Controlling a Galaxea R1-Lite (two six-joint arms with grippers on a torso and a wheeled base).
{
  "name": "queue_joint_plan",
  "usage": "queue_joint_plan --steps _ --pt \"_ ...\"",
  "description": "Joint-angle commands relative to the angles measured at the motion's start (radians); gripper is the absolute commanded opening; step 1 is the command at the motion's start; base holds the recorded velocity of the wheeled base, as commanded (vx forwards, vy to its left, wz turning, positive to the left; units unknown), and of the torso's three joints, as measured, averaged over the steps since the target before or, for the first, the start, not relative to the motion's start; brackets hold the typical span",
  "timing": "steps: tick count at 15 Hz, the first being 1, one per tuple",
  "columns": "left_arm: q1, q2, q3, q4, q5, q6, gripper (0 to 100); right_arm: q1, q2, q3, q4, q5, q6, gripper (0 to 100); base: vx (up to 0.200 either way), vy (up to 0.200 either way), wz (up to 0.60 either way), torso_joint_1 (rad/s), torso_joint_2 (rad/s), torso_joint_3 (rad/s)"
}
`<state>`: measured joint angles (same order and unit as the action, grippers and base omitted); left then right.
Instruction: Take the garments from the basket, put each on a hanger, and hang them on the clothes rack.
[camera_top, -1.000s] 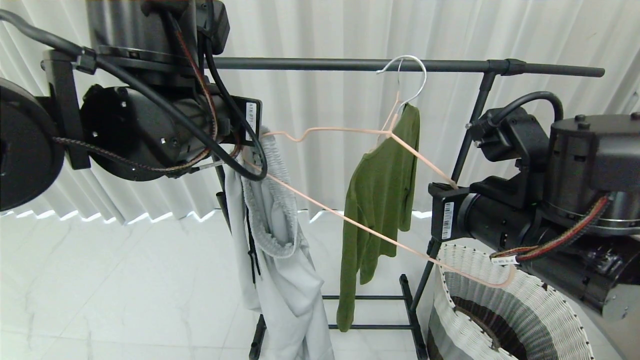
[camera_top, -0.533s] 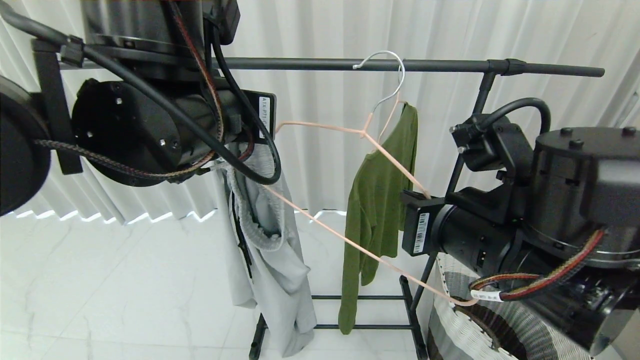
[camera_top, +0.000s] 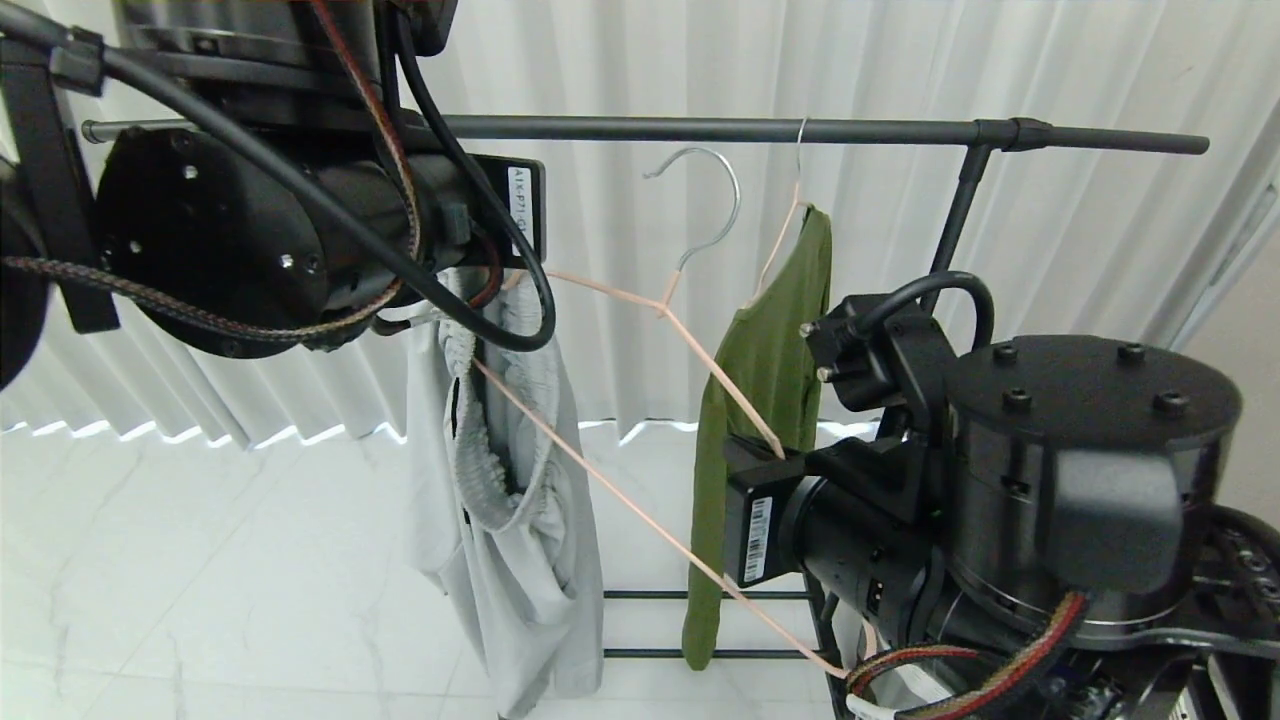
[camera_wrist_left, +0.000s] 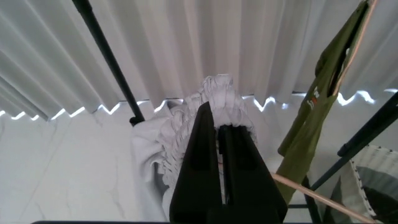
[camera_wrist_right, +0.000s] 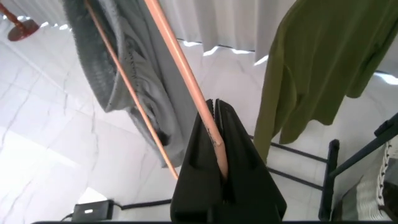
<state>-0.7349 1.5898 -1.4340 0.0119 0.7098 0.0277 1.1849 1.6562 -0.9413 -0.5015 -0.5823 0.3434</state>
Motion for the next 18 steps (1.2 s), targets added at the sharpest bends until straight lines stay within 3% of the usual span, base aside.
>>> queue_joint_plan --steps 1,6,9,14,18 --pt "-0.009 -0.017 0.001 0.000 0.000 -0.005 0 -0.005 0.008 -0.001 -0.003 -0.004 0.000 0 0.000 0.000 0.00 0.000 0.00 0.000" --pt "-0.103 -0.054 0.012 0.000 -0.001 -0.038 0 -0.067 -0.032 -0.001 -0.034 -0.011 -0.007 0 0.000 0.000 0.00 0.000 0.00 0.000" --pt "-0.158 -0.050 -0.002 -0.001 -0.015 -0.057 0 -0.053 -0.024 -0.016 -0.072 -0.008 -0.027 0 0.000 0.000 0.00 0.000 0.00 0.000" --pt "-0.159 -0.047 -0.042 0.000 -0.033 -0.058 0 -0.025 0.016 -0.039 -0.094 -0.005 -0.029 0 0.000 0.000 0.00 0.000 0.00 0.000" --pt "-0.215 -0.045 -0.051 0.000 -0.036 -0.071 0 -0.016 0.073 -0.114 -0.098 -0.002 -0.030 0 0.000 0.000 0.00 0.000 0.00 0.000"
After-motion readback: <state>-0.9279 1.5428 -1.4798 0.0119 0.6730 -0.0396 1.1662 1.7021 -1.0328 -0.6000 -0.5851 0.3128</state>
